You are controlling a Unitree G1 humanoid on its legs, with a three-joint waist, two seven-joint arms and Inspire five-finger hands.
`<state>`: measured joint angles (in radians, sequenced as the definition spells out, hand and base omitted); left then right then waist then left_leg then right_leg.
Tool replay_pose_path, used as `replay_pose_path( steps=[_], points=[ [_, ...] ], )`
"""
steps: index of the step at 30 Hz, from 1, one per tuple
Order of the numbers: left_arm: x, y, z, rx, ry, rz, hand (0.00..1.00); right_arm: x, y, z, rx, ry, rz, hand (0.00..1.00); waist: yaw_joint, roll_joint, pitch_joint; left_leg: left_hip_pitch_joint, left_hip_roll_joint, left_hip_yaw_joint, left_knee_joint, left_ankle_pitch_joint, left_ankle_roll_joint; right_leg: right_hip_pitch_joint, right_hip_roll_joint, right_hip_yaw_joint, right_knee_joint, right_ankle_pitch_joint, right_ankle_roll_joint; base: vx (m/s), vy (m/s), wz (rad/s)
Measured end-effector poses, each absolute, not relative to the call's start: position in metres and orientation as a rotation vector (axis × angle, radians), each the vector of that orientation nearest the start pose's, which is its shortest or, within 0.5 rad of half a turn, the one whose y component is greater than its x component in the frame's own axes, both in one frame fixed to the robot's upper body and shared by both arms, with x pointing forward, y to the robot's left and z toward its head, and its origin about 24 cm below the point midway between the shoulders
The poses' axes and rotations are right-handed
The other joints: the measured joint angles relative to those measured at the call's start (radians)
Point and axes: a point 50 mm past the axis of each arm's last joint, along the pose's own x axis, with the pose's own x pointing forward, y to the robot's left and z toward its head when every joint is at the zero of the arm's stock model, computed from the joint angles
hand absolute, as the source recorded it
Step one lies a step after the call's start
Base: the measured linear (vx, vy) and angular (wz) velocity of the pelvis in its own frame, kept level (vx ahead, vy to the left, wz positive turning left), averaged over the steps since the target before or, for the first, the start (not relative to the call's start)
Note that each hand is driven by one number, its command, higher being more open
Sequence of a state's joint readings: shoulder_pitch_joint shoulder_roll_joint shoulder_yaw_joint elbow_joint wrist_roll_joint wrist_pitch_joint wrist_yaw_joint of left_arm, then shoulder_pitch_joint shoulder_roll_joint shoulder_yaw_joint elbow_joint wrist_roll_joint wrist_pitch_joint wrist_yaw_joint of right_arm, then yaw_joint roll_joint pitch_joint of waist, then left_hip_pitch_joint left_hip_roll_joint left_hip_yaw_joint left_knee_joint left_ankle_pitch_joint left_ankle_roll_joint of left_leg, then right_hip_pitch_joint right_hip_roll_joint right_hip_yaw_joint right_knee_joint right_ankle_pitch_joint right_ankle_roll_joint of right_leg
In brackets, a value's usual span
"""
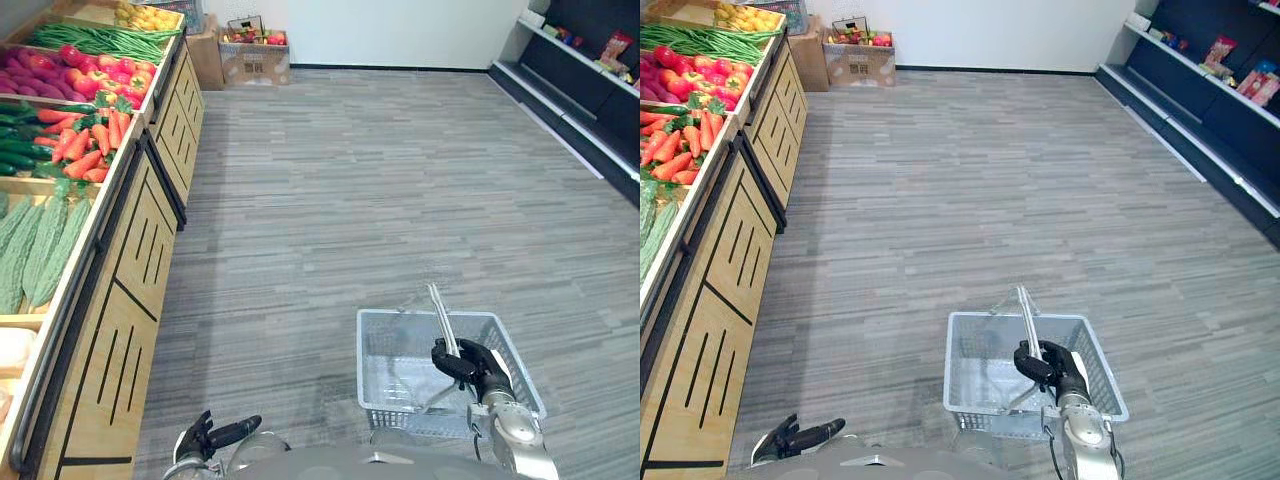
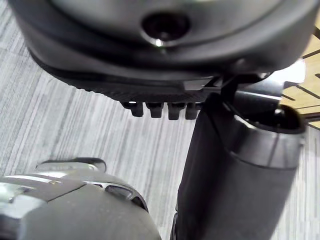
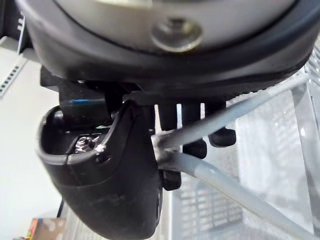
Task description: Pick vegetable in the basket
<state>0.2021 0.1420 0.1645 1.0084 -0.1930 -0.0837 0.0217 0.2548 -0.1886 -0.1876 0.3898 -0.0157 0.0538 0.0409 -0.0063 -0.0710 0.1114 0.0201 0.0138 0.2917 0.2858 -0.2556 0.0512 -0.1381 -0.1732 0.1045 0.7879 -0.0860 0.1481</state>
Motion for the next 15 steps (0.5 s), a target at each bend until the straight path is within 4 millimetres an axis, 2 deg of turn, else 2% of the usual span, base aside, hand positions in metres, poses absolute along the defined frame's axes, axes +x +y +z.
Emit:
replay_pose_path(
  steps=[1,3,5,6,9,10,11,12,13,14,15],
  points=[
    [0.055,0.234,-0.158,-0.095,1.085,0.405,1.0,0.139,-0.255,-0.083,-0.158,0.687,-0.238,0.0,-0.003,0.002,0.002,0.018,-0.001,-0.016,-0.002,-0.001,0.009,-0.02,0.0,-0.039,0.041,-0.051,-0.037,0.15,0.031,0.31],
    [0.055,0.234,-0.158,-0.091,1.087,0.404,1.0,0.138,-0.258,-0.083,-0.157,0.689,-0.25,0.0,-0.015,0.006,0.009,0.05,0.0,-0.035,-0.008,-0.001,0.013,-0.043,0.003,-0.103,0.035,-0.113,-0.04,0.16,-0.01,0.47],
    [0.056,0.235,-0.157,-0.086,1.085,0.4,1.0,0.139,-0.261,-0.081,-0.155,0.681,-0.268,0.0,-0.023,0.007,0.011,0.078,0.004,-0.05,-0.013,-0.003,0.01,-0.061,0.012,-0.132,-0.049,-0.132,-0.06,0.2,-0.066,0.42],
    [0.057,0.235,-0.157,-0.085,1.081,0.398,1.0,0.141,-0.263,-0.08,-0.154,0.674,-0.275,0.0,-0.022,0.014,0.014,0.089,0.017,-0.061,-0.01,-0.008,0.001,-0.071,0.03,-0.131,-0.138,-0.134,-0.064,0.19,-0.106,0.35],
    [0.061,0.237,-0.156,-0.075,1.072,0.394,1.0,0.147,-0.262,-0.078,-0.152,0.656,-0.272,0.0,-0.022,0.027,0.023,0.109,0.056,-0.085,-0.012,-0.021,-0.04,-0.088,0.054,-0.128,-0.344,-0.112,-0.043,0.19,-0.168,0.25],
    [0.062,0.238,-0.156,-0.072,1.07,0.393,1.0,0.151,-0.261,-0.076,-0.151,0.646,-0.266,0.0,-0.021,0.023,0.024,0.12,0.067,-0.091,-0.011,-0.033,-0.064,-0.089,0.051,-0.13,-0.432,-0.071,-0.039,0.19,-0.207,0.05],
    [0.06,0.243,-0.155,-0.06,1.073,0.4,1.0,0.153,-0.26,-0.076,-0.15,0.64,-0.259,0.0,-0.019,0.009,0.026,0.132,0.066,-0.094,-0.011,-0.046,-0.087,-0.083,0.044,-0.13,-0.487,-0.019,-0.039,0.29,-0.357,0.14],
    [0.058,0.245,-0.155,-0.054,1.081,0.406,1.0,0.154,-0.261,-0.075,-0.149,0.639,-0.255,0.0,-0.019,-0.009,0.031,0.151,0.074,-0.112,-0.008,-0.066,-0.119,-0.071,0.038,-0.147,-0.481,0.092,-0.043,0.21,-0.29,0.15],
    [0.059,0.242,-0.156,-0.06,1.088,0.402,1.0,0.153,-0.263,-0.075,-0.153,0.64,-0.261,0.0,-0.019,0.013,0.036,0.16,0.095,-0.124,-0.012,-0.068,-0.129,-0.067,0.054,-0.17,-0.464,0.082,-0.057,0.28,-0.413,0.28],
    [0.06,0.236,-0.158,-0.066,1.091,0.377,1.0,0.155,-0.264,-0.073,-0.156,0.632,-0.26,0.0,-0.024,0.044,0.036,0.166,0.139,-0.139,-0.04,-0.07,-0.16,-0.073,0.089,-0.2,-0.447,0.038,-0.078,0.22,-0.316,0.18],
    [0.06,0.233,-0.158,-0.063,1.093,0.368,1.0,0.156,-0.264,-0.073,-0.156,0.629,-0.258,0.0,-0.024,0.053,0.036,0.17,0.149,-0.14,-0.05,-0.063,-0.171,-0.081,0.102,-0.207,-0.436,0.026,-0.088,0.25,-0.342,0.17]
  ],
)
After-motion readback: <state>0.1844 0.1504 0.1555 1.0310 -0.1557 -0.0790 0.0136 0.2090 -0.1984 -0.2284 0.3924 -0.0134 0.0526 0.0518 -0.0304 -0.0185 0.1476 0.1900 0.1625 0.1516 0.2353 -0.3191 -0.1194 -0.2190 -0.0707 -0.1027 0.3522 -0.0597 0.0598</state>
